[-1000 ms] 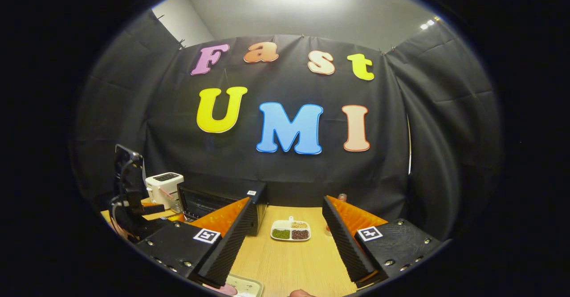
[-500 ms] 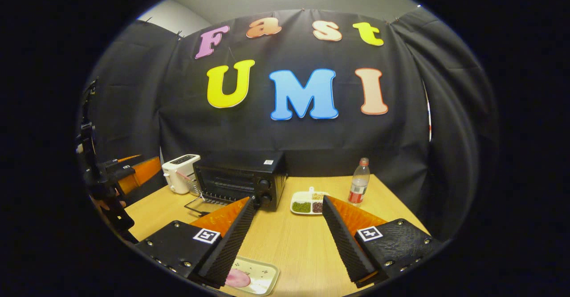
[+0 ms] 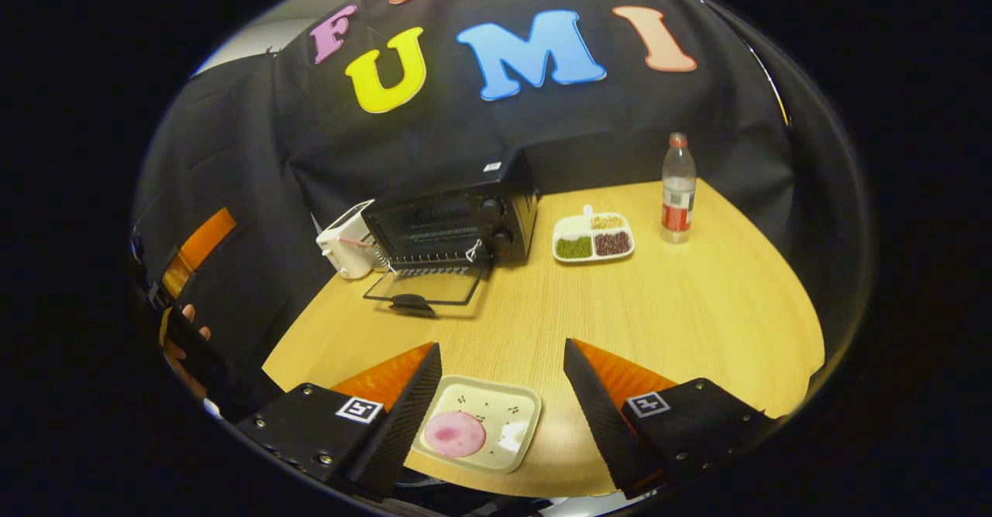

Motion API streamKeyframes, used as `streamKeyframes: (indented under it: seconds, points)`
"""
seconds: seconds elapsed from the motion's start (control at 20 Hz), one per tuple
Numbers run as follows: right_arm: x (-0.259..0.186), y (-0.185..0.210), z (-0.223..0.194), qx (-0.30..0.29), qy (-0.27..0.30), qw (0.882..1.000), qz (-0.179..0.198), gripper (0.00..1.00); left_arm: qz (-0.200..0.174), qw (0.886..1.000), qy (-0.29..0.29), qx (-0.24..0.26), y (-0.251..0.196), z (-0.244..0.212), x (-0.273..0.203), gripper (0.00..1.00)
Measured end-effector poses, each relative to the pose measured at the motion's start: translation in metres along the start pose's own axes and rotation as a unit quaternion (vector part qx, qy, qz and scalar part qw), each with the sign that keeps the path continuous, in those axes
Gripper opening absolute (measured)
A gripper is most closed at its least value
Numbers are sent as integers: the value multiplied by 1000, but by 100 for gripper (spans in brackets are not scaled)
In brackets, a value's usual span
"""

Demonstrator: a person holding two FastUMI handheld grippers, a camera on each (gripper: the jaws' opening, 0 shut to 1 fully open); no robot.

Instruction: Open the electric oven with the left hand, put the food in, and close the electric oven.

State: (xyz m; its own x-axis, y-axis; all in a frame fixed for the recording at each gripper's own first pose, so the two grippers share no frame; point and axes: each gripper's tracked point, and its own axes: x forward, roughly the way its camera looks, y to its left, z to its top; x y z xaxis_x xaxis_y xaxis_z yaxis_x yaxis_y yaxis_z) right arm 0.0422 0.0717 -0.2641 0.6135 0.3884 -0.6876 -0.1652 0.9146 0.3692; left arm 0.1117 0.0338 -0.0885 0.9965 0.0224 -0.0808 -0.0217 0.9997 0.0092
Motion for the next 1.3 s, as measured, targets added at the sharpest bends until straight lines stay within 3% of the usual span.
streamKeyframes:
  seconds: [0.2,0.4,0.9,1.0,1.1,1.15,1.2,1.3]
  points:
    - [12,-2,-30,37,68,997,24,98,11,1000,-6,-4,7,7,-8,100]
    - [19,-5,-61,86,140,985,48,98,19,1000,-7,-10,14,7,-16,100]
    - [43,-19,-115,150,261,952,51,96,41,999,4,-4,26,-3,-20,100]
    - [48,-23,-122,160,275,947,48,83,45,999,6,-4,29,-3,-21,100]
    - [51,-23,-126,171,288,941,49,83,48,999,7,-3,31,-5,-19,100]
    - [51,-25,-128,173,293,939,46,77,50,999,8,-2,32,-5,-20,100]
    - [53,-26,-130,173,297,938,43,62,52,999,8,-1,34,-4,-19,100]
    - [50,-24,-131,173,310,933,51,52,54,998,9,-2,36,-5,-18,100]
